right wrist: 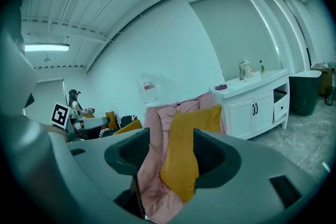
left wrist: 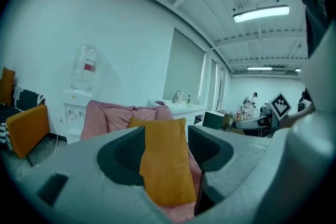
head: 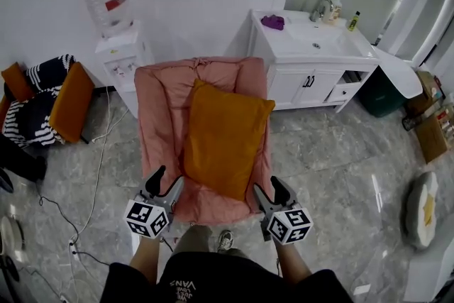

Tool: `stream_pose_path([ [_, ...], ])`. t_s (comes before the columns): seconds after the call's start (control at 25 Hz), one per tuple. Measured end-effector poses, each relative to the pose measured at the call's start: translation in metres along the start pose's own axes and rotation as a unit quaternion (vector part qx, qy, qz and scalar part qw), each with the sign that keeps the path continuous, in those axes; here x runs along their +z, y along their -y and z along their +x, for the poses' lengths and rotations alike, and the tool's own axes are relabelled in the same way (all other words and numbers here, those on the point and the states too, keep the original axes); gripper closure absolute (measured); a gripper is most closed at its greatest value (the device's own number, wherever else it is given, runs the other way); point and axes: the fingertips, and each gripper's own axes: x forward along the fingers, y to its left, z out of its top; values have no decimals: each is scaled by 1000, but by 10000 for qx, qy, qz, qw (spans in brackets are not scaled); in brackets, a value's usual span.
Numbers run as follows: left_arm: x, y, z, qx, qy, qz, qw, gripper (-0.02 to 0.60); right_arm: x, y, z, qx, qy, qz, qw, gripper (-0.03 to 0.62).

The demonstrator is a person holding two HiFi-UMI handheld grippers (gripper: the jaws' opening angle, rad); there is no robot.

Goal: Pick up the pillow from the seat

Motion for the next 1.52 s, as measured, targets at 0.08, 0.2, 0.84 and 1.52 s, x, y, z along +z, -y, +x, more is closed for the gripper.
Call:
stream_pose_path([
  [0.08, 0, -8, 10, -23, -16, 14, 10000, 331, 2, 3, 11, -12, 16, 12, 10000, 349],
  [0.2, 0, -23, 27, -125, -42, 33, 9999, 331, 5, 5, 28, -95, 67, 20, 9999, 349],
  [0.84, 3, -132, 162, -1025, -531, 205, 9931, 331, 21, 26, 164, -934, -159, 148, 9954, 352],
  [1.52, -41, -190, 331, -1571, -1060, 248, 9816, 317, -5, 118, 247, -1838, -619, 322, 9805, 350],
])
